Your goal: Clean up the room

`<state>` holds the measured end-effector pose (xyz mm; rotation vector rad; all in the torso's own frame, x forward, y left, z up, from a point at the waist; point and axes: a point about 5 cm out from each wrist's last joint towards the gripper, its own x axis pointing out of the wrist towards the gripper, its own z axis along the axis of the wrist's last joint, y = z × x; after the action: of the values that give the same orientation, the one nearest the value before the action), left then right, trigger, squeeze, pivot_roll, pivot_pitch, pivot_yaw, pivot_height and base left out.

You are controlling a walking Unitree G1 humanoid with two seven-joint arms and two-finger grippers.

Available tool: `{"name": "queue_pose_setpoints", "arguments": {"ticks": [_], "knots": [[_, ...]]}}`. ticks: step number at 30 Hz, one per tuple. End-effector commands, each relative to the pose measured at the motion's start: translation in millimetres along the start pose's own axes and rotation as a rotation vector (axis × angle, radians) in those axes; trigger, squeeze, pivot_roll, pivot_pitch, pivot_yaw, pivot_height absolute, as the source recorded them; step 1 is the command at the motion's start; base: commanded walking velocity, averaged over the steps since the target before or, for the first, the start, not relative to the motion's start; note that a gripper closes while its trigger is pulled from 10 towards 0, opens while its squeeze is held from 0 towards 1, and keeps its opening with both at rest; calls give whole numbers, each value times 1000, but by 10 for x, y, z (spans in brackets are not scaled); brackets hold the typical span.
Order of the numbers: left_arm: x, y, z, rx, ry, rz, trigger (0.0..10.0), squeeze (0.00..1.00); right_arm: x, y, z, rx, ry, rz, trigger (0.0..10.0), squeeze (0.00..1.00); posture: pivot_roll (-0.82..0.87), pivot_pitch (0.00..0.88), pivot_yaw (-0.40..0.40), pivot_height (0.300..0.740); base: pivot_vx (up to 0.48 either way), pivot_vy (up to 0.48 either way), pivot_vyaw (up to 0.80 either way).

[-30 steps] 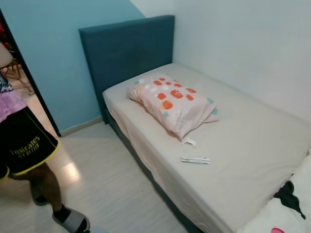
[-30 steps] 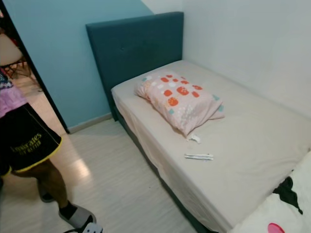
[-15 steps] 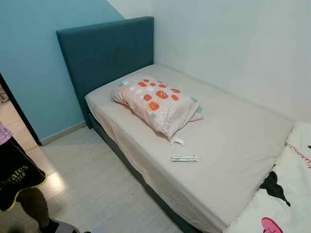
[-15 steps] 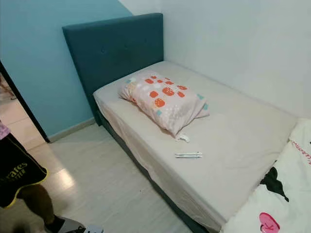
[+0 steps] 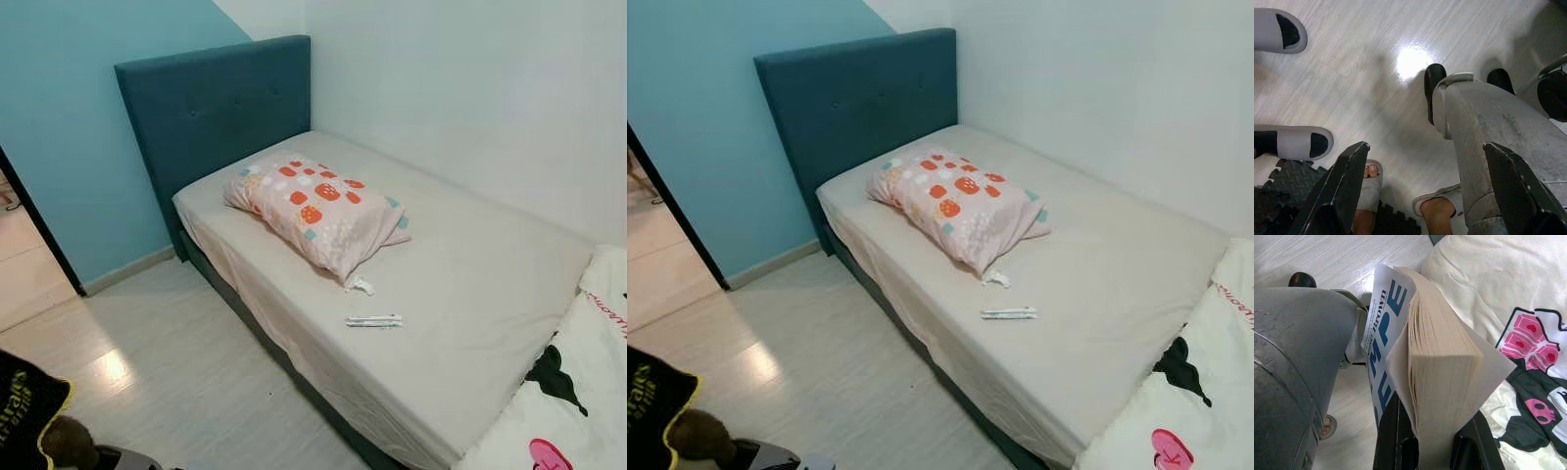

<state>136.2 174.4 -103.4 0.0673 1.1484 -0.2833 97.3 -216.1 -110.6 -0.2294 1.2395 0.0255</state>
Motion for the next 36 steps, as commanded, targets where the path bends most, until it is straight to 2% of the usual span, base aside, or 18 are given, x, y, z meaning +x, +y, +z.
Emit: {"name": "queue_pose_setpoints", "arguments": {"ticks": [1, 13, 17, 36], "knots": [[-17, 58, -17, 13, 9, 14, 10000, 0, 5, 66, 8, 1, 2, 16, 10000, 0, -60, 0, -17, 740, 0, 0, 0], [-12, 54, 2, 18, 8, 18, 10000, 0, 8, 62, 31, -8, -1, 17, 10000, 0, -58, 0, -22, 740, 0, 0, 0], [-14, 66, 2, 35, 14, 27, 10000, 0, 9, 96, 54, -50, -14, 51, 10000, 0, -54, 0, -23, 740, 0, 0, 0], [-15, 71, 11, 62, 18, 20, 10000, 0, 10, 72, 69, -86, -9, 51, 10000, 0, -46, 0, -35, 740, 0, 0, 791]]}}
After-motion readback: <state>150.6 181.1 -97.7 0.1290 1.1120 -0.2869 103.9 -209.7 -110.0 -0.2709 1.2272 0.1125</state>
